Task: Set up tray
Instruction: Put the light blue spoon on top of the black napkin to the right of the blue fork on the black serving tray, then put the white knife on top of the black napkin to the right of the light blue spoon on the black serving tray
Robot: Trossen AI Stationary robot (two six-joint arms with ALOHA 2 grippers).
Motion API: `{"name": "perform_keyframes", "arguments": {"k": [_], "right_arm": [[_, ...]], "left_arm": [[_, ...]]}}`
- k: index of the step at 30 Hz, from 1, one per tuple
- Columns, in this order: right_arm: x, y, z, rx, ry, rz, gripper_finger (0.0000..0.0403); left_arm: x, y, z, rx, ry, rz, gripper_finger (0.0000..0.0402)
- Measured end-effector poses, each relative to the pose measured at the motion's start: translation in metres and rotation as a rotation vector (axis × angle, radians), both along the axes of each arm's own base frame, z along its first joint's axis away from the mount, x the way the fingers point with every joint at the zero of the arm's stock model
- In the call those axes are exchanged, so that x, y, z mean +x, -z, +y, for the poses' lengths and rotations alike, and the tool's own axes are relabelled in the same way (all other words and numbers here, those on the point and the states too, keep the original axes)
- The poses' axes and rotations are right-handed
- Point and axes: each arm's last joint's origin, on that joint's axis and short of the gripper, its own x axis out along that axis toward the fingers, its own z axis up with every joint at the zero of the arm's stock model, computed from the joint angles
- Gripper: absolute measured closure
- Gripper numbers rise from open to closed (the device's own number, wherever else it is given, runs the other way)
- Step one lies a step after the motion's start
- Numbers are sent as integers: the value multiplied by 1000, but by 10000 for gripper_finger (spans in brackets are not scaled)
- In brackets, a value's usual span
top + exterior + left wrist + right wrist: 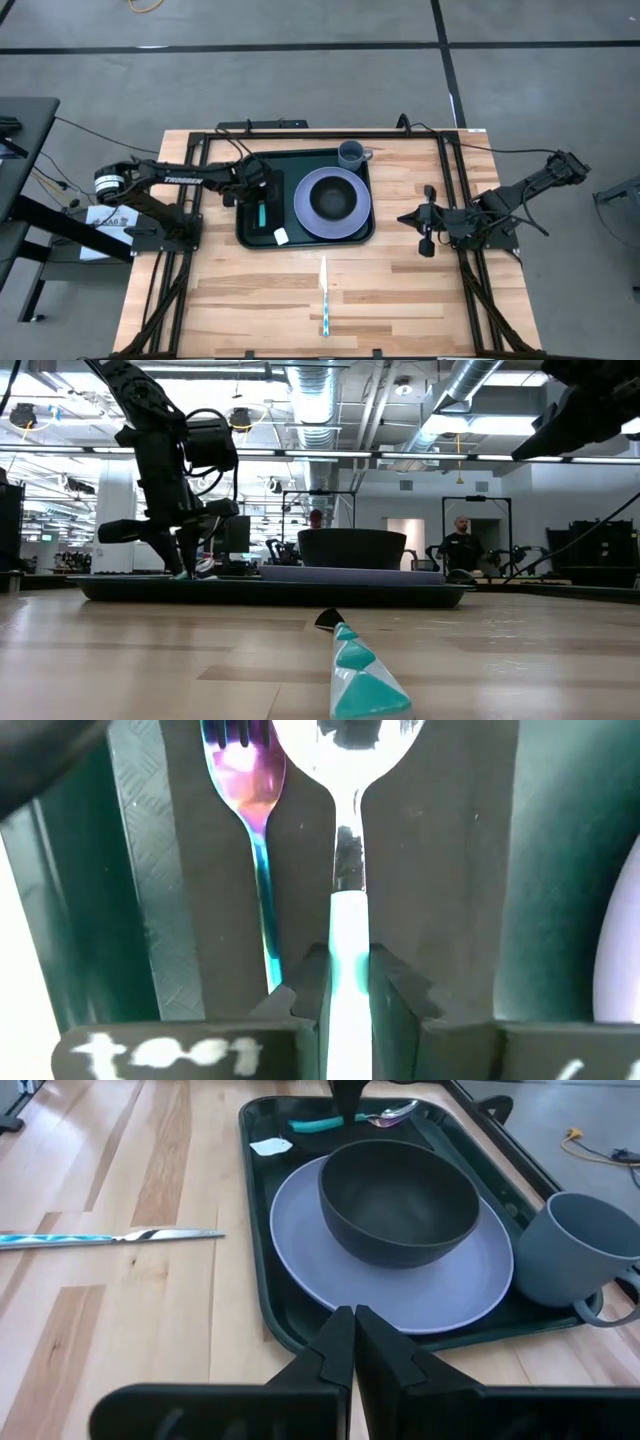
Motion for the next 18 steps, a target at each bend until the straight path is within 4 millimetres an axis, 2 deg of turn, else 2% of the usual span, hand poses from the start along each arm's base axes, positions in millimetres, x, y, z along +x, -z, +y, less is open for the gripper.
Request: {"name": "perform_keyframes", "arguments": {"k": [7,12,15,18], "right_arm": [[0,1,0,-4,0,7,398],[0,1,0,-3,0,7,398],[0,1,0,-4,0,8,398],[-1,1,0,-5,-1,12,398]], "left_arm": [[-1,0,2,1,-12,-3,281],[0,-2,2,-17,-4,-16,252],[2,-15,-1,-22,40,-28,250],[11,-45,-9,5,100,-95,253]]}}
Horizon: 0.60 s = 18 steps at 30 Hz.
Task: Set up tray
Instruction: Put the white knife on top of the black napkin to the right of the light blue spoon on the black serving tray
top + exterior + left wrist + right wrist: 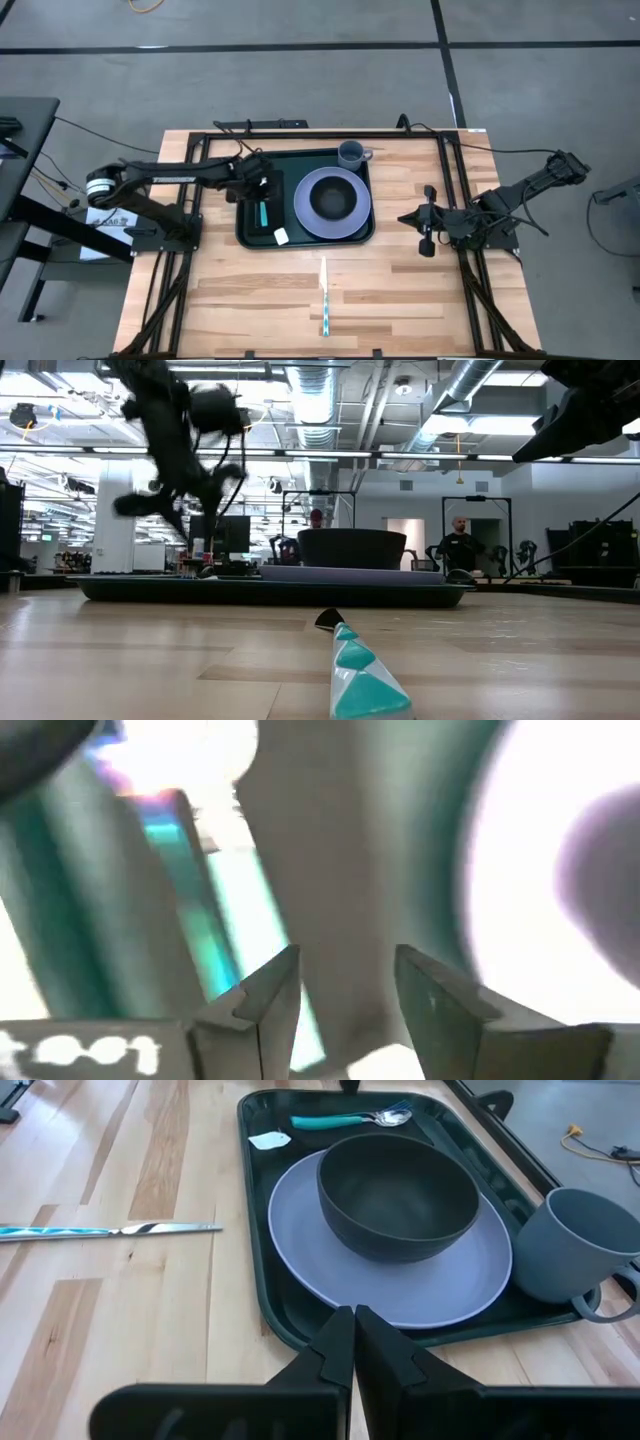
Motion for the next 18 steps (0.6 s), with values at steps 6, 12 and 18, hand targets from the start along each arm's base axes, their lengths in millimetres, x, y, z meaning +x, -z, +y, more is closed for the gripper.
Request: {"name": "perform_keyframes", "arguments": {"k": [6,12,18], "right_arm": [[-1,2,-1,-4,3,20,398],[-1,2,-1,-2,3,18,398],[-1,2,-1,-3,3,21,398]], "left_arm": [[39,-77,-55,47,200,-373,255],[68,-108,-133,16,278,-635,255],[87,-88,-191,-79,269,-588,255]]}}
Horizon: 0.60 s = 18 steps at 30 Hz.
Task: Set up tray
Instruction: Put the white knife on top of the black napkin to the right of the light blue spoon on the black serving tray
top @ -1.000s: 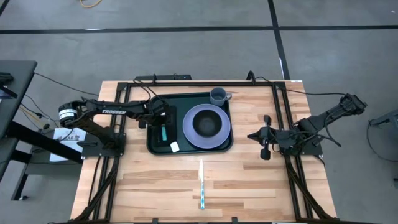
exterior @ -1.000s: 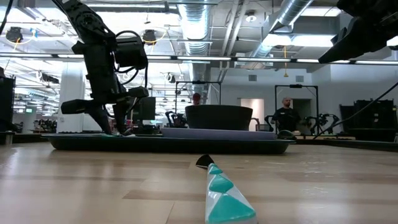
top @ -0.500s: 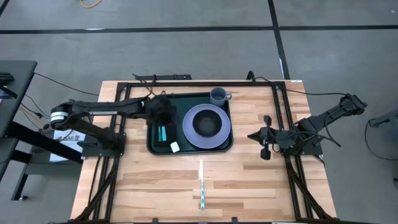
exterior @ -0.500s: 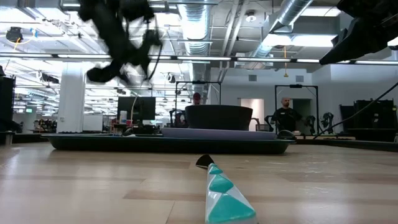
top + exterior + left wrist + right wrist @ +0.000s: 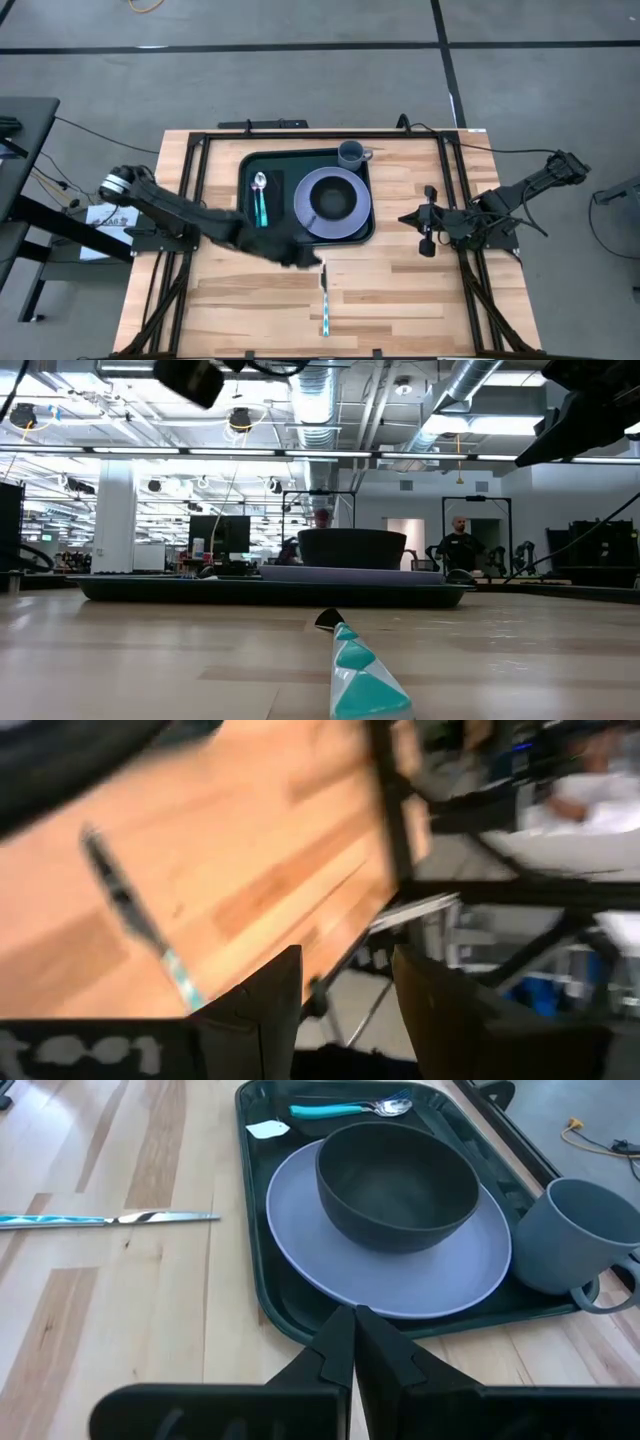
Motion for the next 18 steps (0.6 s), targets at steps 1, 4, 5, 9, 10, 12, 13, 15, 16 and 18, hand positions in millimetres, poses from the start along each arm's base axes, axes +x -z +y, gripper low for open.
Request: {"name": "perform_keyframes", "arguments": {"k": [1,4,5,9,10,12,13,15,16,18], "right_arm": [[0,0,0,1,0,-1,398],[0,0,0,8,-6,-1,398],[0,0,1,17,-15,-2,398],[2,-2,5,60,-122,2,398],[2,-3,7,58,-184,5,398],[1,-4,13,25,-316,3,398],[1,-4,15,3,-375,6,398],[-1,-5,19,-30,-467,1,398],[-1,-6,22,-40,-502,-14,398],[-1,-9,26,-45,-559,-44,398]], "left_arm": [[4,7,-7,-9,4,33,255],[18,27,-24,-39,24,127,255],[22,33,-28,-50,28,163,255],[40,58,-41,-64,55,305,255],[44,63,-44,-62,60,329,255],[51,70,-48,-58,73,373,255],[55,74,-49,-54,80,396,255],[61,79,-52,-50,88,422,255],[62,82,-53,-44,87,439,255],[65,86,-54,-44,80,446,255]]}}
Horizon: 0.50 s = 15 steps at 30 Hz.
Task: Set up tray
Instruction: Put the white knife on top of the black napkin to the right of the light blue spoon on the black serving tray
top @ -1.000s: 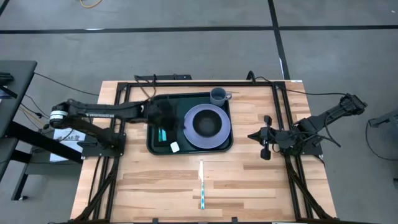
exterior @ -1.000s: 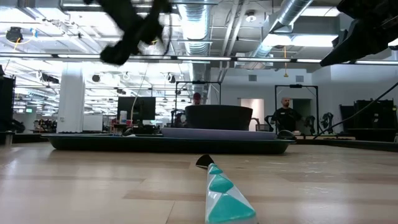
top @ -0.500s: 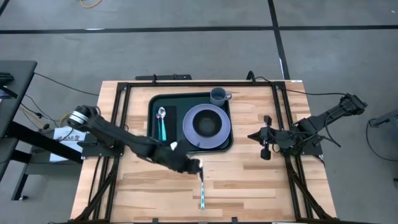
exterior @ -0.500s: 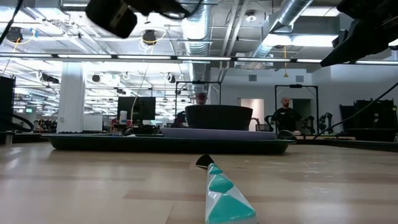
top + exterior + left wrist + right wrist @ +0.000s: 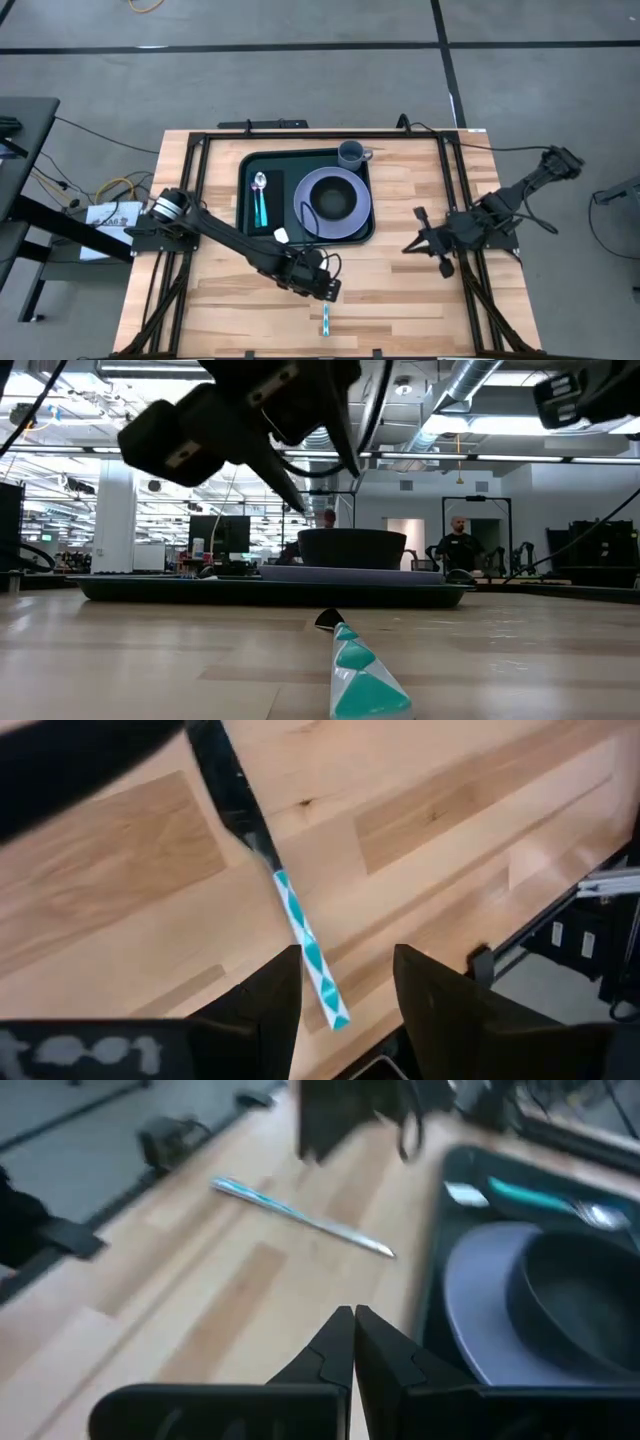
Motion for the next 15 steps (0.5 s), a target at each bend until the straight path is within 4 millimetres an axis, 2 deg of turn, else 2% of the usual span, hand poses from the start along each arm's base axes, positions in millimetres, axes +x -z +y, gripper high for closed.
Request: {"name": "perform_keyframes", "arguments": {"k": [5,10,15], "right_arm": [[0,-8,8,62,-52,-72,398],[-3,-6,12,168,-27,-8,398],[-4,-3,15,153,-41,26,398]], "left_arm": [[-6,6,3,29,-27,88,255],[-12,9,5,48,-28,150,255],[-7,13,3,33,-39,131,255]]}}
